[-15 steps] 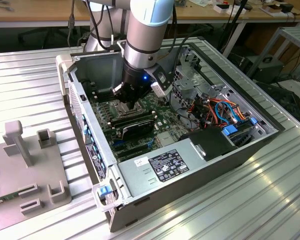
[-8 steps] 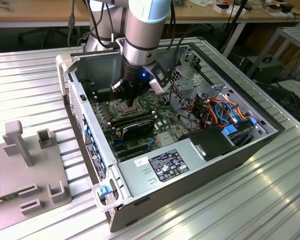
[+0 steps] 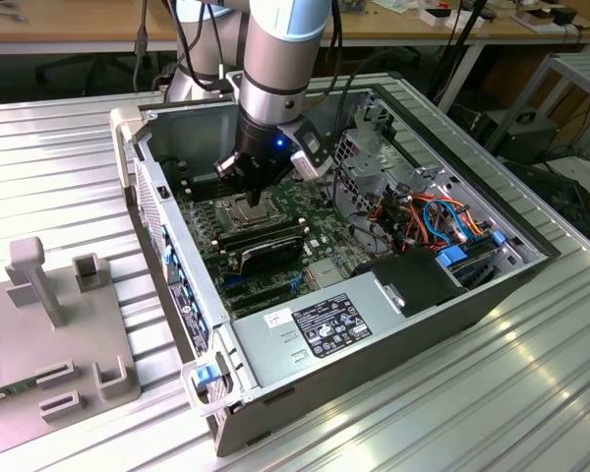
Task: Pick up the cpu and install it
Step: 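Install the second cpu locking lever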
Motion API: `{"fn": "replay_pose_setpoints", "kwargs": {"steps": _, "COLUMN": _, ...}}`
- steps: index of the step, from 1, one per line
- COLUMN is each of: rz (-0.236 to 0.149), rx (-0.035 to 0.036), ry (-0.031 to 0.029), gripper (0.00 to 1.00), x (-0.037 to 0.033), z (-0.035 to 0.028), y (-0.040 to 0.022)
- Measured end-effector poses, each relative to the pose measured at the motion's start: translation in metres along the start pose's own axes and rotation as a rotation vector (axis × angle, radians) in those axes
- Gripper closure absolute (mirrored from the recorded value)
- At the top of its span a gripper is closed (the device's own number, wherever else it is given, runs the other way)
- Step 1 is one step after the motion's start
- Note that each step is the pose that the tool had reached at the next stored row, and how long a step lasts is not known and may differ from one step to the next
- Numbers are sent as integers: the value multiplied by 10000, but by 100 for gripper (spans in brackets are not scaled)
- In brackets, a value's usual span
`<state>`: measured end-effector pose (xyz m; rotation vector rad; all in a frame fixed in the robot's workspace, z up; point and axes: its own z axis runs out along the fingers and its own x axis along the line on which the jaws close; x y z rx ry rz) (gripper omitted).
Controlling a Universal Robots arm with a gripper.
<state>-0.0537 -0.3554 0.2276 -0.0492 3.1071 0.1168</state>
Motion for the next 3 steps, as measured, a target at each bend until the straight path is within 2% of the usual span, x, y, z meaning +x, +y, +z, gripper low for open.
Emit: {"fn": "replay_pose_setpoints", "kwargs": {"steps": 3, "rz": 0, "rx": 0, "ry": 0, "gripper": 89, "x": 0, "z": 0, "y": 4}}
